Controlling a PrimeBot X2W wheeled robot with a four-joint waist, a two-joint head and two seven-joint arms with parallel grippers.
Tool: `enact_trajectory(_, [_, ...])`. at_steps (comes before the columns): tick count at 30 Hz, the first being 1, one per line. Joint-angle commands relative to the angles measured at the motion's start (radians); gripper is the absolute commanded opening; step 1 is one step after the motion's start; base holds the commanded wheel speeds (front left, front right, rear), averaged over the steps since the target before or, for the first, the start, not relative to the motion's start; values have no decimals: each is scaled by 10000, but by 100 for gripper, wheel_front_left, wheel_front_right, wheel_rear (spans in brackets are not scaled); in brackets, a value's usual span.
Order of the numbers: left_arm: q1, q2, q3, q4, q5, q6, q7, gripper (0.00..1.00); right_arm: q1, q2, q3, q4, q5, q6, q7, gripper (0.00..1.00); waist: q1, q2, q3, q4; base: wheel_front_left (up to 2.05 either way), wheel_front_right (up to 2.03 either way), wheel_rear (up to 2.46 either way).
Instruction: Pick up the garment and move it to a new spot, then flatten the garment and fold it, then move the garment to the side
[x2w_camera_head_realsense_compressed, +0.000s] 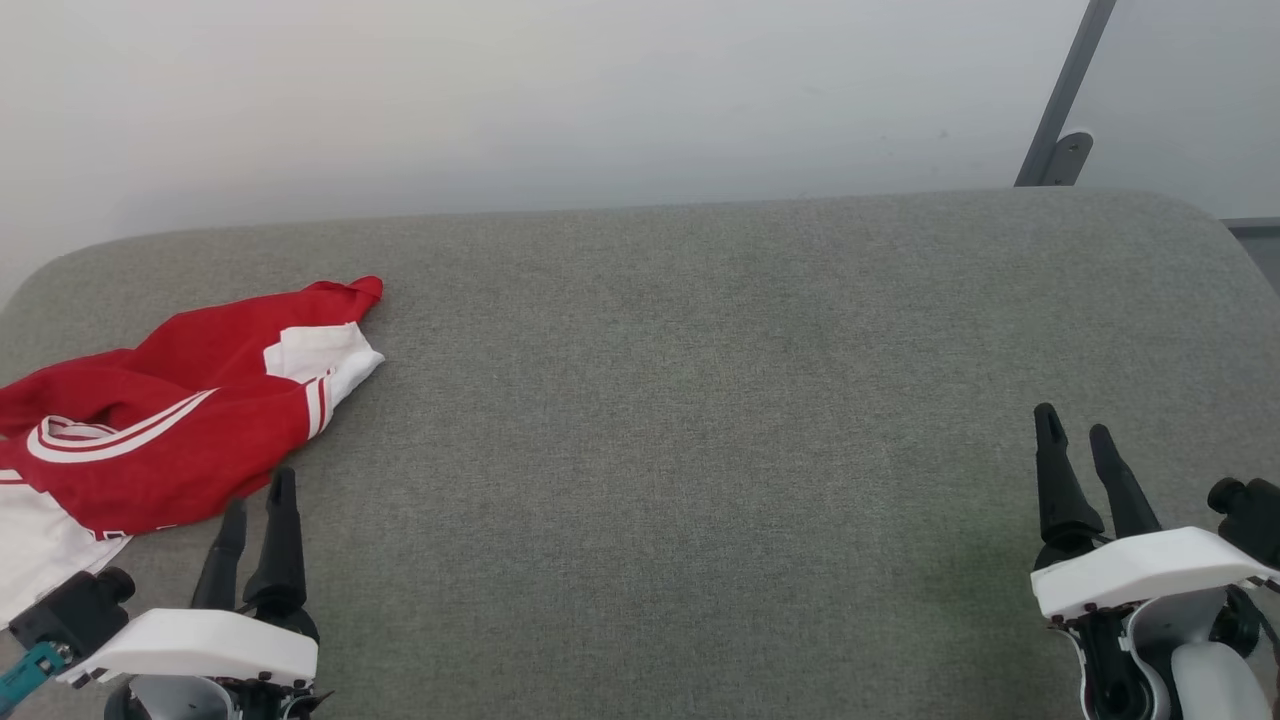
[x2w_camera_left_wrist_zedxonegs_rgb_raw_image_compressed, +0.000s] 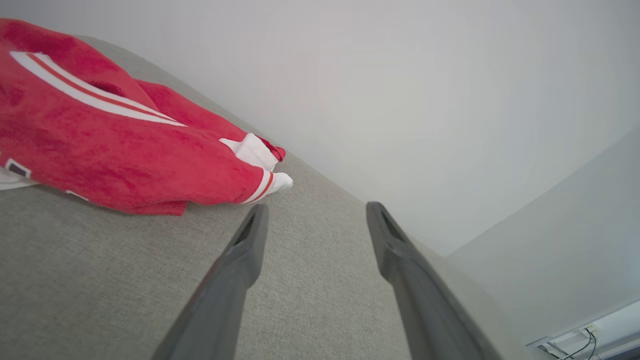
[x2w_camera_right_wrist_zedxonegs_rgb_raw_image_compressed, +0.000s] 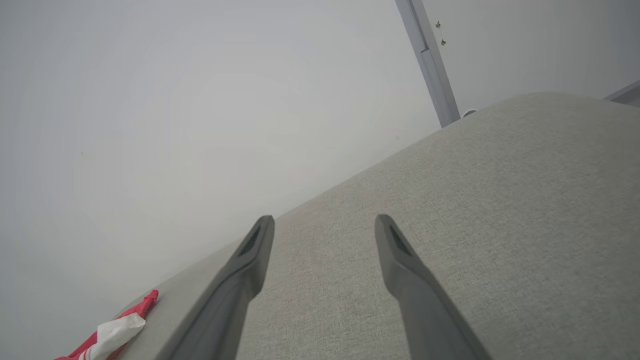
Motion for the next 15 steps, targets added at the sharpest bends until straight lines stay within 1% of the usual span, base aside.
enact_trajectory(1, [-37, 127, 4, -172, 304, 8, -94, 100, -264, 0, -56, -129, -393, 0, -111, 100, 0, 0, 4, -1, 0, 0, 0])
enact_trajectory(10, [17, 234, 82, -324, 1452, 10, -374, 100, -429, 97, -181, -113, -2202, 0, -389, 100, 0, 0, 113, -3, 0, 0, 0])
enact_trajectory(15, [61, 281, 37, -249, 1959, 10, -514, 100, -493, 149, -139, 29, -2913, 0, -522, 100, 0, 0, 158, 1, 0, 0, 0])
